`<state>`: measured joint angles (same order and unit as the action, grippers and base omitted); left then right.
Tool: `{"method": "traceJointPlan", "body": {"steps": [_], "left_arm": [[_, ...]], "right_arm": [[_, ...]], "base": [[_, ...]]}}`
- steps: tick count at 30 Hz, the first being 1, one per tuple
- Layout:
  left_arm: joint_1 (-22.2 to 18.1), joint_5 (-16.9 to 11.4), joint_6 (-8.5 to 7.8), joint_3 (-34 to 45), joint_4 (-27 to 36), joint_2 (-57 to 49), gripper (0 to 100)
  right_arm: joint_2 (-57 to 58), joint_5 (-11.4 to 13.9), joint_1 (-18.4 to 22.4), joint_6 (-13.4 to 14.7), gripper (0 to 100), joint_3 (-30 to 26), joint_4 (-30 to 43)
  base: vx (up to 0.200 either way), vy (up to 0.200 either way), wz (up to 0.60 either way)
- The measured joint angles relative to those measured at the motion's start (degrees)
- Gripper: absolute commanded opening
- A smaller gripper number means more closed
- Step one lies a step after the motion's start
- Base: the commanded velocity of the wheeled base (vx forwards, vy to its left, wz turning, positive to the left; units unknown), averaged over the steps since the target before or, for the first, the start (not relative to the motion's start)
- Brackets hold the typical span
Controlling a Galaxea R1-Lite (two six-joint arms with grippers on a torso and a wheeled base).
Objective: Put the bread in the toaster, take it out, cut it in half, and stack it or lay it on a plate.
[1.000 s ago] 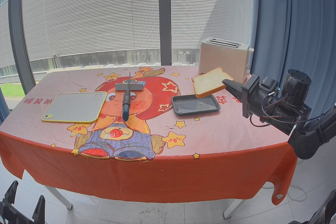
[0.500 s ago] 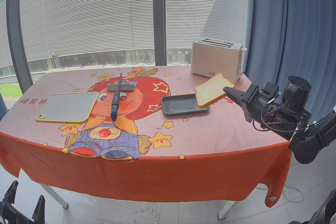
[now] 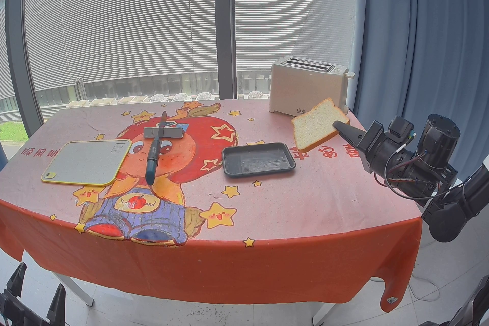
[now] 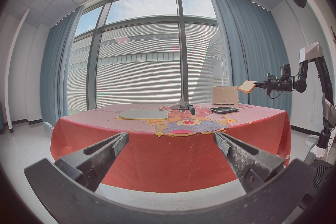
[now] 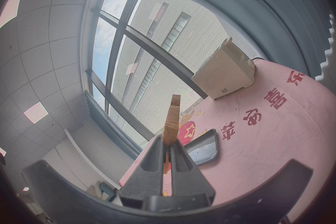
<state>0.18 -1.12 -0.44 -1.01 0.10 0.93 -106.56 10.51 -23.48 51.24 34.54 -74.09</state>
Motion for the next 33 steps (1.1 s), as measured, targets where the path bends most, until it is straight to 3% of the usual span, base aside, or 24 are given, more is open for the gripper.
{"method": "traceJointPlan", "body": {"steps": [6,16,22,26,33], "left_arm": [[0.00,-0.02,0.01,0.00,0.00,0.00,100],[0.00,-0.02,0.09,0.00,0.00,0.00,100],[0.00,0.00,0.11,0.00,0.00,0.00,100],[0.00,-0.02,0.11,0.00,0.00,0.00,100],[0.00,0.00,0.09,0.00,0.00,0.00,100]], "right_arm": [[-0.39,0.02,0.16,-2.19,0,-0.23,-0.16],[-0.48,0.05,0.59,-5.75,0,-0.67,-0.29],[-1.24,0.09,0.85,-8.62,0,-1.46,-9.55],[-2.79,0.16,1.10,-13.80,0,-2.45,-14.75],[-5.42,0.77,2.67,-27.76,0,-3.62,-14.86]], "base": [[0.200,0.000,0.00],[0.000,0.000,0.00],[0.000,0.000,0.00],[0.000,0.000,0.00],[0.000,0.000,0.00]]}}
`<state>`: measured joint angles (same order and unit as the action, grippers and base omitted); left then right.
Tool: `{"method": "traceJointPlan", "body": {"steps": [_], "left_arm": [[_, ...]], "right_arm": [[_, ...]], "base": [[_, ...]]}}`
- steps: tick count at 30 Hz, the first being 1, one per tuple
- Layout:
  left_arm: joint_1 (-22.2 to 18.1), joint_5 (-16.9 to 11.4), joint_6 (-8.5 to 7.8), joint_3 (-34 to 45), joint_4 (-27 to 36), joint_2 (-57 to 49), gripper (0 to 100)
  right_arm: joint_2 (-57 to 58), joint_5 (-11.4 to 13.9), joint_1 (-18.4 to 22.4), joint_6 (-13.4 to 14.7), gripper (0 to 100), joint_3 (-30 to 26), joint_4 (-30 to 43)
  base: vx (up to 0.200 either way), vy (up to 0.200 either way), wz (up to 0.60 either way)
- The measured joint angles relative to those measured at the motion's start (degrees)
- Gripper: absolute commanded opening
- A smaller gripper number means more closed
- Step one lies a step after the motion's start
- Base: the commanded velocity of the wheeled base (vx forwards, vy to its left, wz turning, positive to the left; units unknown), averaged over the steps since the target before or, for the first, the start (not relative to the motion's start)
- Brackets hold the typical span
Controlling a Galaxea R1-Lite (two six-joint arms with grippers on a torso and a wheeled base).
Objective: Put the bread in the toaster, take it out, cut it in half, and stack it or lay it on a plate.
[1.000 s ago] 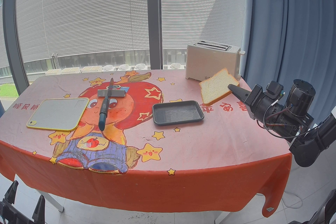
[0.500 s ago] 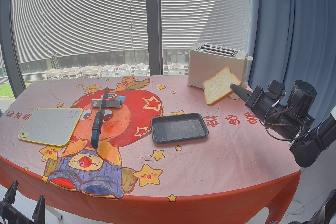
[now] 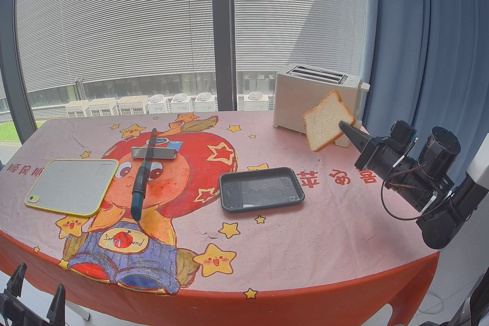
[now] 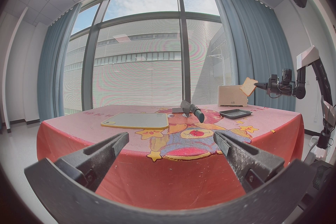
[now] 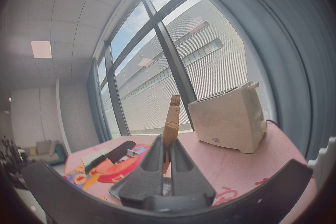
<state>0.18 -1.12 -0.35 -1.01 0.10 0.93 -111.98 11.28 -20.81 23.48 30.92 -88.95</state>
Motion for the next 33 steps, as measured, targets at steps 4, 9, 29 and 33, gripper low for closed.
{"method": "traceJointPlan", "body": {"steps": [4,9,29,33], "left_arm": [[0.00,0.00,0.02,0.00,0.00,0.00,100],[0.00,-0.02,0.00,0.00,0.00,0.00,100],[0.00,0.00,-0.07,0.00,0.00,0.00,100],[0.00,0.00,-0.13,0.00,0.00,0.00,100]], "right_arm": [[-0.78,0.35,1.50,-4.85,0,-0.94,0.00],[-0.72,0.46,3.12,-11.34,0,-2.34,0.00],[2.43,0.40,5.81,-11.69,0,-2.45,-0.05],[2.83,0.33,6.29,-11.41,0,-2.45,-0.05]], "base": [[0.000,0.000,0.00],[0.000,0.000,0.00],[0.000,0.000,0.00],[0.000,0.000,0.00]]}}
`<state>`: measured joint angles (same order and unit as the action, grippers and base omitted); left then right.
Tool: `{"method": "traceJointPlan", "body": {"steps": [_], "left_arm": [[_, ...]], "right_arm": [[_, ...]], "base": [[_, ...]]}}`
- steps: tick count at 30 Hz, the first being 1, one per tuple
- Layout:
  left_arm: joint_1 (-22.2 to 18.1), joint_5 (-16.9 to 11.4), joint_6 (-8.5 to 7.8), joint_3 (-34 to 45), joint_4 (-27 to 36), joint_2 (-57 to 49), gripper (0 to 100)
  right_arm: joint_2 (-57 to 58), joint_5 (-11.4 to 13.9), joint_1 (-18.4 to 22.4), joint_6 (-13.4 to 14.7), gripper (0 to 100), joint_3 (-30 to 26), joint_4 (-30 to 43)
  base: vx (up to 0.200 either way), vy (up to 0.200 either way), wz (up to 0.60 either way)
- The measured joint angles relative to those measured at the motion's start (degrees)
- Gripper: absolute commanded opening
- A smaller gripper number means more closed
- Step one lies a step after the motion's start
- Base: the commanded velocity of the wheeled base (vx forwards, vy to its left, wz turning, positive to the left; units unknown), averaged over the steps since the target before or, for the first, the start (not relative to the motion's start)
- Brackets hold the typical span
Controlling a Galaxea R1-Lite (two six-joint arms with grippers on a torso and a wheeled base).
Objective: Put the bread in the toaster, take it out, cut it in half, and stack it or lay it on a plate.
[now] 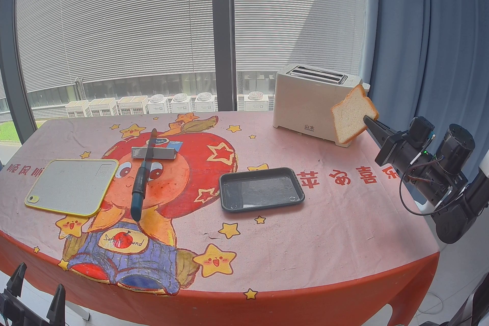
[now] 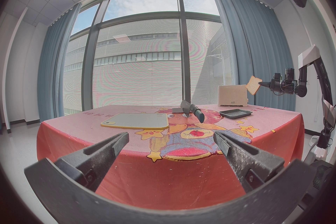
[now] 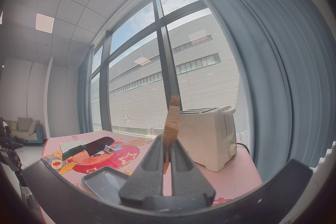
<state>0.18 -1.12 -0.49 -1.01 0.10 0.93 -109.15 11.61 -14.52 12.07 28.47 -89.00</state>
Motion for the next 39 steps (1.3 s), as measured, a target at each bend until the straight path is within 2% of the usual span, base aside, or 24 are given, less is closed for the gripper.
{"method": "traceJointPlan", "body": {"steps": [13,18,26,30,34,39], "left_arm": [[0.00,-0.02,0.11,0.00,0.00,0.00,100],[0.00,-0.02,0.13,0.00,0.00,0.00,100],[0.00,-0.02,0.13,0.00,0.00,0.00,100],[0.00,-0.02,0.13,0.00,0.00,0.00,100],[0.00,-0.02,0.11,0.00,0.00,0.00,100],[0.00,-0.05,0.09,0.00,0.00,0.00,100]], "right_arm": [[1.16,0.24,1.18,-0.06,0,0.41,0.02],[1.49,1.17,1.66,0.07,0,1.66,0.02],[1.96,4.32,3.69,0.65,0,5.27,0.05],[1.74,6.07,5.34,0.82,0,8.83,0.13],[1.11,9.55,7.17,0.87,0,12.28,1.28],[0.34,13.87,9.62,0.88,0,17.34,6.40]], "base": [[0.000,0.000,0.00],[0.000,0.000,0.00],[0.000,0.000,0.00],[0.000,0.000,0.00],[0.000,0.000,0.00],[0.000,0.000,0.00]]}}
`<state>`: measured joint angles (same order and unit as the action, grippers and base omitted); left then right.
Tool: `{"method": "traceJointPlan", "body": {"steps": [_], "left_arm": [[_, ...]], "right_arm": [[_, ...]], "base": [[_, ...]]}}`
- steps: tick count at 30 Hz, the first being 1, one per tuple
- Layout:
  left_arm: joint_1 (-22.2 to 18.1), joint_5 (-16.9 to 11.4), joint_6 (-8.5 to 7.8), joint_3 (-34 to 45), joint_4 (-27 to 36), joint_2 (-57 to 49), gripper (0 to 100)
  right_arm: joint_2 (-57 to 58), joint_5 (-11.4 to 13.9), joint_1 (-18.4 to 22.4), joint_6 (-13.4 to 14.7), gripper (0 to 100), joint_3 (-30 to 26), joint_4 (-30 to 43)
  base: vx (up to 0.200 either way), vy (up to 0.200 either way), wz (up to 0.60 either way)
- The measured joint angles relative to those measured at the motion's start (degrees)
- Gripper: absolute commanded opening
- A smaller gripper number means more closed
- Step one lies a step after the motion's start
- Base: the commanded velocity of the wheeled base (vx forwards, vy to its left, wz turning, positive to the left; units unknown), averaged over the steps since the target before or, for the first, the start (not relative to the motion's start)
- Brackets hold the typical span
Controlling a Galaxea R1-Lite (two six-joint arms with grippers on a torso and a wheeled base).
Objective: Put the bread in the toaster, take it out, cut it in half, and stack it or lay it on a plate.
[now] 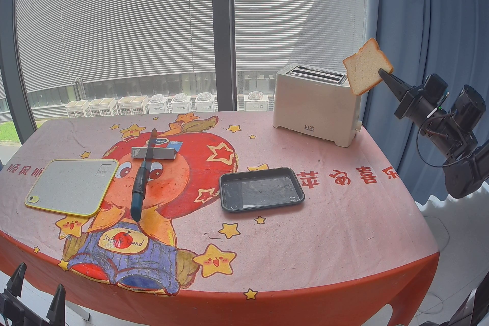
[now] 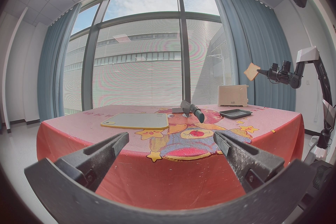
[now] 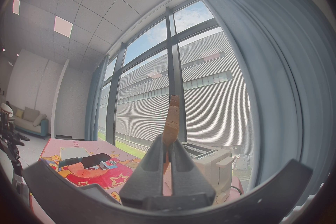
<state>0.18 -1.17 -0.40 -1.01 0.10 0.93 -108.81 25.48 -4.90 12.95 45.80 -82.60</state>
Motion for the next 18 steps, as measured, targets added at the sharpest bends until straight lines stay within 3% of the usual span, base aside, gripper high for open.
{"method": "traceJointPlan", "body": {"steps": [5,18], "left_arm": [[0.00,0.00,-0.02,0.00,0.00,0.00,100],[0.00,0.02,-0.04,0.00,0.00,0.00,100]], "right_arm": [[-1.05,2.63,1.60,-0.15,0,4.61,3.23],[-6.79,3.83,2.10,-1.01,0,18.47,12.59]], "base": [[0.000,0.000,0.00],[0.000,0.000,0.00]]}}
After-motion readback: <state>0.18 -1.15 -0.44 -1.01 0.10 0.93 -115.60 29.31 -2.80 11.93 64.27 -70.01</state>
